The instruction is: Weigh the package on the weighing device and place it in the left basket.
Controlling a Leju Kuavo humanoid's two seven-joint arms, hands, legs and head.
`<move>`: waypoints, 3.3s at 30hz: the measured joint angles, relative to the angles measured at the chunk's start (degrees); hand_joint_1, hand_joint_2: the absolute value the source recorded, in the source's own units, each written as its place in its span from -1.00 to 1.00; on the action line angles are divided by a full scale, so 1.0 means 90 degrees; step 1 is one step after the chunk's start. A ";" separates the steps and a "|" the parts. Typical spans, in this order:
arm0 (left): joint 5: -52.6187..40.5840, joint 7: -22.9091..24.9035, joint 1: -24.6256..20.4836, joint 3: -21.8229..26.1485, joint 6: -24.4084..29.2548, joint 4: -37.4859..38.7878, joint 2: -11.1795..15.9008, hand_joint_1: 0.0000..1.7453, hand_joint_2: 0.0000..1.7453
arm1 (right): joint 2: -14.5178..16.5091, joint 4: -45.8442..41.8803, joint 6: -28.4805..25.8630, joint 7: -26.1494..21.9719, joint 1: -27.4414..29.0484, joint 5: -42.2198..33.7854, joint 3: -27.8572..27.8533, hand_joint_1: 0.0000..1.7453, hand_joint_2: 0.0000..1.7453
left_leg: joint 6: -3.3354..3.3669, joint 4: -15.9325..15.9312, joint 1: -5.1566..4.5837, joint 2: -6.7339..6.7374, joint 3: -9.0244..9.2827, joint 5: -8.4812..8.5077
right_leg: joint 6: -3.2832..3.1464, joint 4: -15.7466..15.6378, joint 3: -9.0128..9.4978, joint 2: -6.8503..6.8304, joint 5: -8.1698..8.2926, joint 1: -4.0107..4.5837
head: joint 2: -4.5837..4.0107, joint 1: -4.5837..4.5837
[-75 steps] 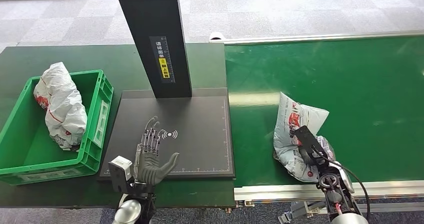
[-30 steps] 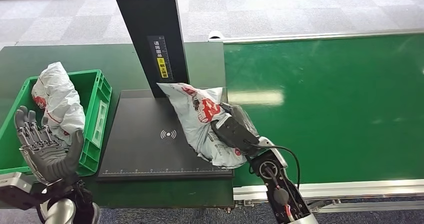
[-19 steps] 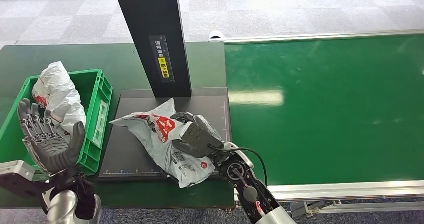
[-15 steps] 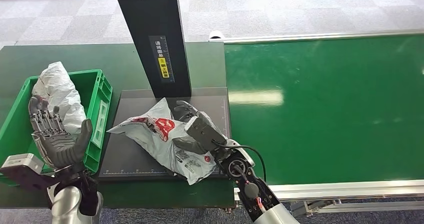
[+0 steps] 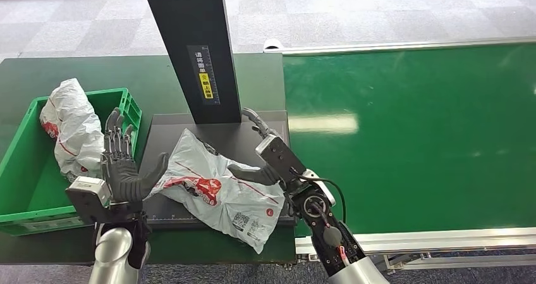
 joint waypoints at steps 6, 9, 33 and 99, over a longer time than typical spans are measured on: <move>-0.0413 0.0162 -0.0113 -0.0227 -0.0265 0.0260 0.0073 -1.00 1.00 | -0.0059 -0.0232 0.0000 -0.0016 0.0055 -0.0127 -0.0087 -1.00 1.00 | 0.0000 0.0000 0.0000 0.0000 0.0000 0.0000 | 0.0000 0.0000 0.0000 -0.0001 0.0000 0.0000 | 0.0000 0.0001; -0.1202 0.0273 -0.0242 -0.0512 -0.0593 0.0659 0.0171 -1.00 1.00 | -0.0103 -0.0472 0.0006 -0.0022 0.0103 -0.0247 -0.0153 -1.00 1.00 | 0.0000 0.0000 -0.0001 0.0000 0.0000 0.0000 | 0.0000 0.0000 0.0000 -0.0001 0.0000 0.0000 | 0.0000 0.0001; -0.3553 0.0479 -0.0844 -0.1634 -0.1706 0.3241 0.0758 -0.77 1.00 | -0.0432 -0.1564 0.0012 -0.0058 0.0689 -0.0523 -0.0401 -1.00 1.00 | 0.0001 -0.0004 -0.0001 -0.0007 0.0049 -0.0003 | 0.0001 -0.0001 0.0065 -0.0004 -0.0002 -0.0002 | 0.0000 0.0000; -0.4060 0.1352 -0.1992 0.1940 0.2756 0.3781 0.1998 1.00 1.00 | -0.0450 -0.1928 -0.0281 -0.0180 0.0799 -0.0794 -0.0702 -1.00 1.00 | -0.0020 -0.0004 0.0006 0.0008 0.0012 0.0016 | -0.0024 0.0003 0.0010 0.0010 0.0016 0.0008 | 0.0000 0.0001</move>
